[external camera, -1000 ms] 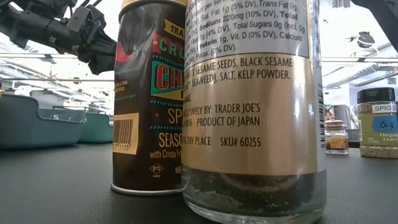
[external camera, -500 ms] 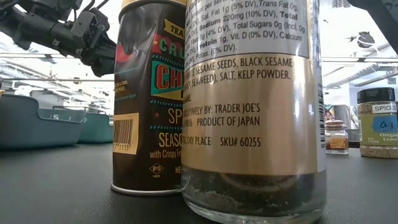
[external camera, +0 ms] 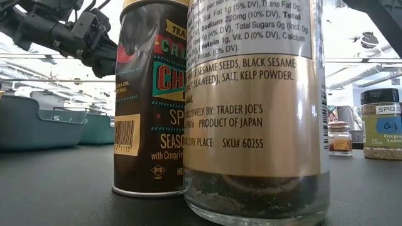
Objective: Sort spices by type
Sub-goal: Put the yellow seasoning can in the orange bin
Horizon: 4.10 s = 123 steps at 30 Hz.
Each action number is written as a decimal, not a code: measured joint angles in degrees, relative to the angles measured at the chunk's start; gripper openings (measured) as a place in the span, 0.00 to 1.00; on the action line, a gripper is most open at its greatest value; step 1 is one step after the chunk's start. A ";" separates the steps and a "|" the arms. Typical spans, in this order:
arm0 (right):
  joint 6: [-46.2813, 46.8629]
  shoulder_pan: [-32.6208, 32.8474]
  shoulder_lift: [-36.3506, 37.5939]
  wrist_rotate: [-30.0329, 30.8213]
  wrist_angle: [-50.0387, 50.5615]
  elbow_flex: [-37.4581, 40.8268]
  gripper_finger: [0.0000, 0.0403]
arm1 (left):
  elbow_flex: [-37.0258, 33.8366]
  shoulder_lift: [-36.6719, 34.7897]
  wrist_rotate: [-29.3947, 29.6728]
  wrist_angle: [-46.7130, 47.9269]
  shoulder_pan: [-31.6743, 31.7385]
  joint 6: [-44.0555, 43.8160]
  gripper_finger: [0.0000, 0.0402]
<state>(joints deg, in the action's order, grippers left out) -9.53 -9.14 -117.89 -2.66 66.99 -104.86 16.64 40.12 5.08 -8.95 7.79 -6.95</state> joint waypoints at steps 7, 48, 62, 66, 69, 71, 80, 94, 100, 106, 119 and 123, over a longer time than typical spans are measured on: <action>-0.40 0.58 -0.02 0.31 0.17 0.00 0.60 | 0.00 0.00 -0.02 0.00 0.00 0.21 0.71; -4.51 0.77 0.44 9.31 8.69 -18.60 0.86 | 0.02 0.00 -0.09 0.09 -0.02 -0.03 0.71; -5.43 -5.82 0.37 10.99 2.63 -19.56 0.86 | 0.02 0.00 -0.09 0.37 -0.02 0.23 0.71; -5.62 -11.88 0.09 10.77 -3.25 -19.58 0.86 | 0.04 0.00 -0.09 0.44 -0.02 -0.01 0.71; -5.30 -16.54 -0.21 5.98 -4.59 -19.34 0.86 | 0.04 0.00 -0.09 0.48 0.00 -0.03 0.71; -6.40 -19.31 -0.19 2.73 -6.30 -18.31 0.86 | 0.04 0.00 -0.09 0.50 -0.02 -0.03 0.71; -26.97 -25.46 -2.78 -3.73 -12.77 -15.56 0.86 | 0.04 -0.01 -0.09 0.56 -0.02 0.28 0.71; -42.37 -26.56 -10.12 1.86 -7.66 -15.52 0.86 | 0.04 -0.02 0.00 0.81 0.00 1.38 0.71; -43.47 -26.57 -11.13 2.16 -8.04 -15.52 0.86 | 0.04 -0.02 0.41 0.85 0.07 1.46 0.71; -43.66 -26.66 -11.45 1.08 -9.45 -15.52 0.86 | 0.04 -0.02 0.59 0.92 0.07 1.46 0.71; -42.15 -26.66 -13.39 1.27 -11.79 -15.52 0.86 | 0.04 -0.02 0.76 0.92 0.07 1.48 0.71; -41.90 -26.66 -13.33 1.31 -12.36 -15.52 0.85 | 0.04 -0.02 0.83 0.92 0.07 1.48 0.71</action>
<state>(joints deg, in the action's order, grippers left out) -51.43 -35.79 -131.22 -1.34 54.63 -120.38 16.69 40.10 5.91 -8.03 7.86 -5.48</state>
